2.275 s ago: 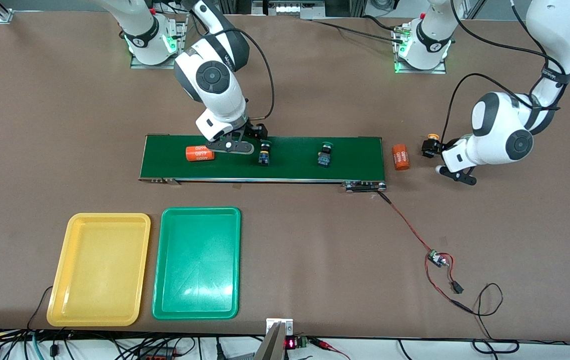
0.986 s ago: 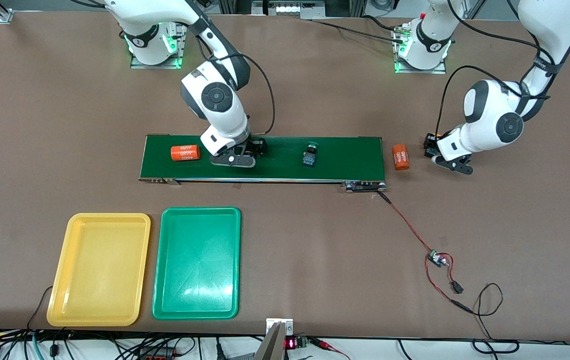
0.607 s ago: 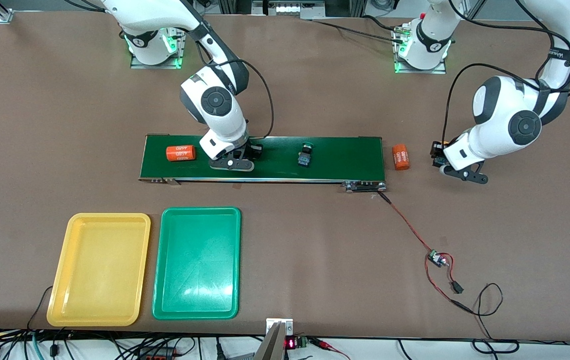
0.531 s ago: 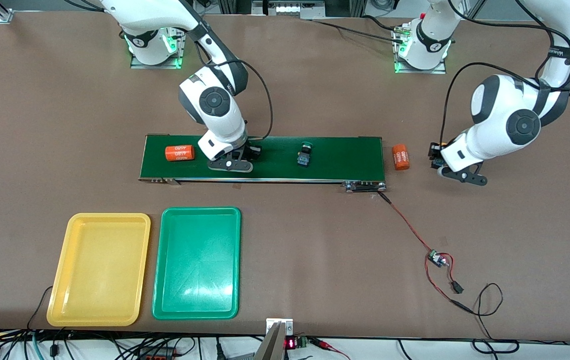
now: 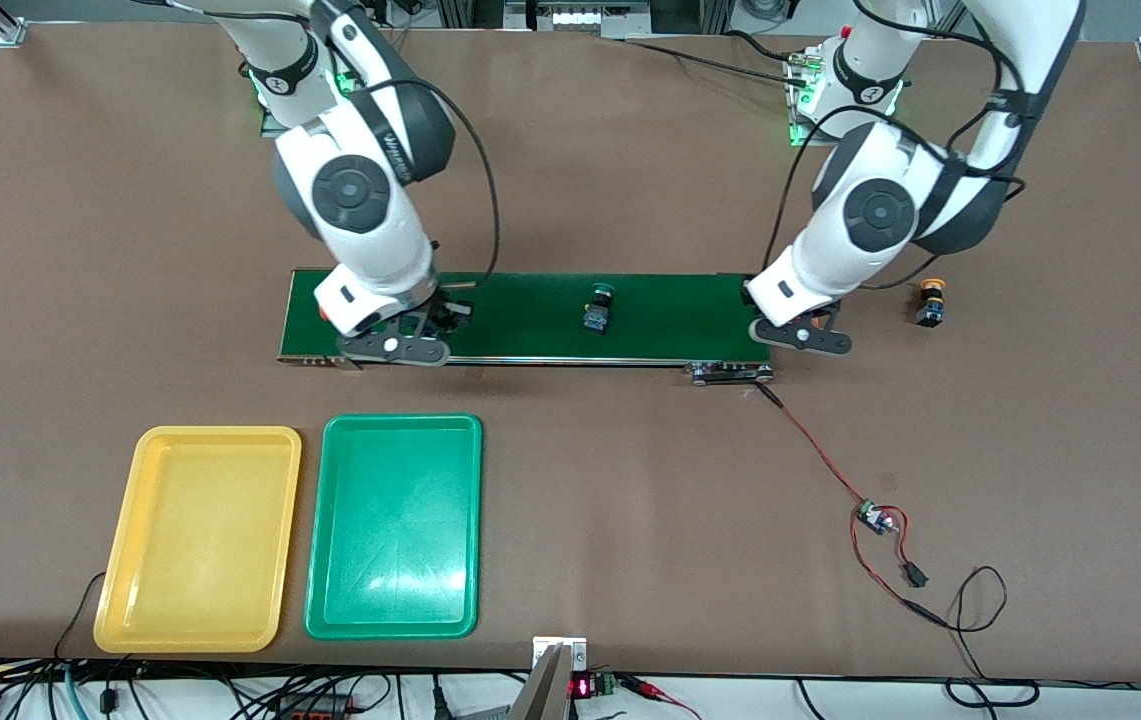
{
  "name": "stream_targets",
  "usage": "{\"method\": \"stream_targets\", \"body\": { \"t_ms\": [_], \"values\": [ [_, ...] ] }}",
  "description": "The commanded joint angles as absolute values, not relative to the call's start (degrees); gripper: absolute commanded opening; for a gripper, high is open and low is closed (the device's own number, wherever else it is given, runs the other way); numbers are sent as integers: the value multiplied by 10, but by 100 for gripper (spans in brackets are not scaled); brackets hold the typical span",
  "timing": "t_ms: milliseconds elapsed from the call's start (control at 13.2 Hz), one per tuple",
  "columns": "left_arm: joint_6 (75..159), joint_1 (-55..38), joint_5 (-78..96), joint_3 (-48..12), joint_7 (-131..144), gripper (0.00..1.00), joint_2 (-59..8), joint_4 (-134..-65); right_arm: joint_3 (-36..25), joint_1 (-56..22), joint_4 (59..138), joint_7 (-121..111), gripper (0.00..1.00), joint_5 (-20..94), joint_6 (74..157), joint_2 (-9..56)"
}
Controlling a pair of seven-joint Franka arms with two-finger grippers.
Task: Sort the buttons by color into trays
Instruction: 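Carry the button toward the green tray with the right gripper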
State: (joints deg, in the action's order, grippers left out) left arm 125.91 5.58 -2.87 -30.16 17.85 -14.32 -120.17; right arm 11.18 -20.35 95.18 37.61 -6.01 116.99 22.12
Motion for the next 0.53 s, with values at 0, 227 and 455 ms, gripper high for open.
{"method": "stream_targets", "body": {
  "t_ms": [0,227,455],
  "values": [
    [1281,31,-26,-296,222,0,-179,-1178,116,-167,898,276,0,-68,1184,267],
    [1289,7,-25,-296,257,0,-214,-1154,116,-114,829,141,0,-63,1199,328],
    [1303,-1,-26,-296,274,0,-228,-1151,116,-84,805,79,0,-62,1244,364]
  ]
}}
